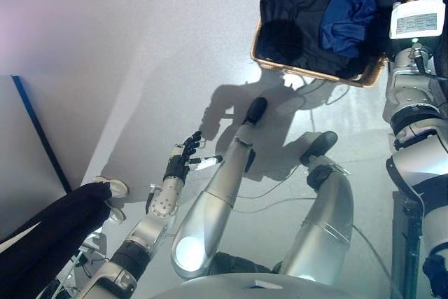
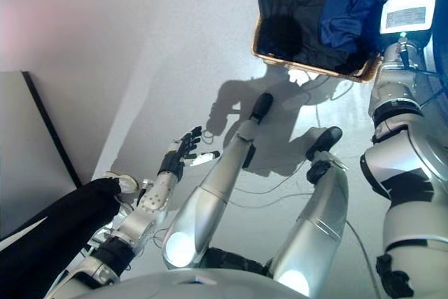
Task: Put the clothes in the basket into the washing machine.
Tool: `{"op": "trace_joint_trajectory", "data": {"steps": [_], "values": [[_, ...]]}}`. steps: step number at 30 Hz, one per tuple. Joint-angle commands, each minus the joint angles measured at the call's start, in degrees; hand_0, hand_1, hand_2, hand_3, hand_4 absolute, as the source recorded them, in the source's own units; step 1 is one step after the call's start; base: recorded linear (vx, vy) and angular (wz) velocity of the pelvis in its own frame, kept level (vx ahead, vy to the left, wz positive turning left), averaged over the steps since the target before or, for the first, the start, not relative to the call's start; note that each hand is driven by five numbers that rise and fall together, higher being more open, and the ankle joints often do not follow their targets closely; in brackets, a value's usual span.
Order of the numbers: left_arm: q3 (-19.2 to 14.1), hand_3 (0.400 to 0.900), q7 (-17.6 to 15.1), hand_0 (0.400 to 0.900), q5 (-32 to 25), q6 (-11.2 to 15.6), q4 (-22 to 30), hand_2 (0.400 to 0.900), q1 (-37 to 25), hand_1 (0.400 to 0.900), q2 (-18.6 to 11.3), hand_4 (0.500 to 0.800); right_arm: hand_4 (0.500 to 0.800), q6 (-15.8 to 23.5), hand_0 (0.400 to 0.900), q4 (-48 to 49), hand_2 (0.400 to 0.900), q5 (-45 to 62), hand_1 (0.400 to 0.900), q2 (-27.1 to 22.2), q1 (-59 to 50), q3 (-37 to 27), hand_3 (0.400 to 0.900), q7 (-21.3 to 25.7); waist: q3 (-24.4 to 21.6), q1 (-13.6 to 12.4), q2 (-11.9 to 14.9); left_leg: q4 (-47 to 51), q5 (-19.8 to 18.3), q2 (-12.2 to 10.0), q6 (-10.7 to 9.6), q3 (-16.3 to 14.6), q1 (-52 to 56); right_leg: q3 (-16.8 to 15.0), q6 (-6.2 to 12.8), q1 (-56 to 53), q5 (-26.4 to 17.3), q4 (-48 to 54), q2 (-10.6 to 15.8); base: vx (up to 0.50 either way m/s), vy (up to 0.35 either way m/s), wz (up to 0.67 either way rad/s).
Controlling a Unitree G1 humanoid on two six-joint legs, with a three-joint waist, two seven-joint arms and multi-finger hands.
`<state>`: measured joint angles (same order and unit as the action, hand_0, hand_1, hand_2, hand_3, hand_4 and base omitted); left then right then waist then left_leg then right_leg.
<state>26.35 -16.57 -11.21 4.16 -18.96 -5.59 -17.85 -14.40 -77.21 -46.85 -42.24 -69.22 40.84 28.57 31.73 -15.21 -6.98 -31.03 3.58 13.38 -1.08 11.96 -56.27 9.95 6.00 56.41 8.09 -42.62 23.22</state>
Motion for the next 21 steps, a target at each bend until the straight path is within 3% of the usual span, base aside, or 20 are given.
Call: {"op": "trace_joint_trajectory", "data": {"steps": [1, 21], "values": [[0.80, 0.900, -1.61, 0.900, 0.17, 1.96, 2.95, 0.900, 3.33, 0.900, -1.96, 0.800, 0.800, -3.65, 0.900, 2.56, 0.900, 0.09, 0.900, -7.75, -4.99, 4.40, 0.900, 4.60, -1.93, 0.38, -4.60, -7.57, -11.18, 0.52, 2.11, -1.62, -0.71, -1.60, 1.83, 0.11, -0.66, -1.67, -0.55, 0.02, 0.037, -0.06], [-0.36, 0.900, -1.79, 0.900, -0.52, 2.92, 7.68, 0.900, 4.50, 0.900, -2.63, 0.800, 0.800, -3.69, 0.900, -0.30, 0.900, -1.55, 0.900, -10.70, -3.03, 4.73, 0.900, 0.51, -1.93, 0.17, -7.17, -14.30, -12.22, 3.18, 2.23, -1.98, -8.92, -5.16, 0.57, 9.41, 3.00, -11.11, 2.37, -0.02, 0.006, 0.06]]}}
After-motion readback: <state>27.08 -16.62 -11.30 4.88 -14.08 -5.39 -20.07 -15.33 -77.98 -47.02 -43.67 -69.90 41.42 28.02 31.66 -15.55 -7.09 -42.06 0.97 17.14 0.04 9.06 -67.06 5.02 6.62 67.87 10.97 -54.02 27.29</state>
